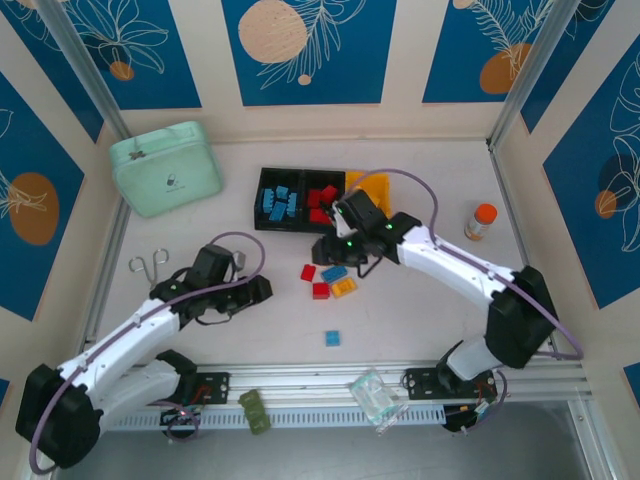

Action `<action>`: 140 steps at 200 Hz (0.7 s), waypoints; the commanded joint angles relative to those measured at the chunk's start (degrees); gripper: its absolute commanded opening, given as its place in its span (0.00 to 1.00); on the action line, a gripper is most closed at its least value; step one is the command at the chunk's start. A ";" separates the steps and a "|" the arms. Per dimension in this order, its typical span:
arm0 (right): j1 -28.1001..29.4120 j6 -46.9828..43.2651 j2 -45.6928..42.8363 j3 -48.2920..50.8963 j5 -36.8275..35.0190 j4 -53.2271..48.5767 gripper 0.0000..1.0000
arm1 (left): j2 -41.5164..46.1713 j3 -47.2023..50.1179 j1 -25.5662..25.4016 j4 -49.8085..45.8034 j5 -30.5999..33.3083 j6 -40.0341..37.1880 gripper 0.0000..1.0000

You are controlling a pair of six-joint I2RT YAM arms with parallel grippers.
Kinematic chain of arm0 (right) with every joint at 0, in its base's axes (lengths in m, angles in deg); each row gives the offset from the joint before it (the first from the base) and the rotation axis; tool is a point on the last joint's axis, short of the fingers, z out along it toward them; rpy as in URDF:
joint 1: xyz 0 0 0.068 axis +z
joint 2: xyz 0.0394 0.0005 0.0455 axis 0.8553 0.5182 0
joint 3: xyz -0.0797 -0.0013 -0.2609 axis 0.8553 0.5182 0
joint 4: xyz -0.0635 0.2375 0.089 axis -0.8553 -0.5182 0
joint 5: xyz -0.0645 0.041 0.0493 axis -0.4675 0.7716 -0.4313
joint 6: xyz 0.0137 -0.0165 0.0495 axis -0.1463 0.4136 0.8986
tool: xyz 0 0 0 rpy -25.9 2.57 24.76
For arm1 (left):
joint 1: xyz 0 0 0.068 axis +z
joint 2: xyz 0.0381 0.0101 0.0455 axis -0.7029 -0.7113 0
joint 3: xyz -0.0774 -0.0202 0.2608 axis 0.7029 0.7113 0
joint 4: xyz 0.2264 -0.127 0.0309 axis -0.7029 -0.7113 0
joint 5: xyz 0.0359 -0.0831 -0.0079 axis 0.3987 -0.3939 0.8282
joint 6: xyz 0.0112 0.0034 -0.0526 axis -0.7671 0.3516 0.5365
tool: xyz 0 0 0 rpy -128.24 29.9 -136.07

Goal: Sort the legos into containers by color
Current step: Pick up the lego from the center of the table.

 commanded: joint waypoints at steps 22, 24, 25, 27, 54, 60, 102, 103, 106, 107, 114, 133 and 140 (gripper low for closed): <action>-2.57 4.74 -14.39 12.71 -2.25 -2.68 0.53 | -9.87 -7.44 -8.48 3.32 5.22 -1.65 0.62; -2.71 4.89 -15.14 13.23 -2.33 -2.83 0.54 | -10.55 -7.84 -8.85 3.35 5.41 -1.74 0.62; -2.75 4.95 -15.50 13.38 -2.34 -2.92 0.54 | -10.90 -8.02 -9.00 3.38 5.54 -1.76 0.62; -2.82 5.12 -16.14 13.95 -2.31 -3.02 0.54 | -11.42 -8.29 -9.37 3.40 5.73 -1.92 0.62; -4.15 7.09 -23.38 19.92 -2.13 -4.91 0.57 | -19.39 -14.00 -13.74 2.58 8.11 -3.48 0.64; -4.46 7.41 -24.57 20.84 -2.10 -5.52 0.57 | -20.97 -15.19 -14.55 2.25 8.70 -3.85 0.64; -6.40 8.80 -31.23 25.56 -2.02 -8.85 0.57 | -31.21 -22.79 -17.85 0.38 12.44 -4.99 0.67; -6.48 8.80 -31.37 25.65 -2.01 -8.82 0.58 | -31.47 -23.01 -17.89 0.31 12.53 -5.05 0.67; -6.70 8.87 -31.70 25.87 -2.00 -8.96 0.57 | -32.19 -23.58 -18.06 0.19 12.76 -5.29 0.68; -6.76 8.88 -31.82 25.94 -1.96 -8.97 0.57 | -32.31 -23.80 -18.13 0.09 12.87 -5.33 0.68; -7.28 8.97 -32.47 26.54 -1.74 -9.21 0.57 | -34.07 -25.35 -18.67 -0.71 13.73 -5.67 0.68; -8.62 8.89 -33.61 27.61 -1.09 -9.41 0.57 | -39.34 -29.71 -19.66 -3.55 15.44 -6.52 0.72; -9.08 8.81 -33.85 27.94 -0.80 -9.41 0.57 | -41.10 -31.22 -19.98 -4.41 15.86 -6.73 0.72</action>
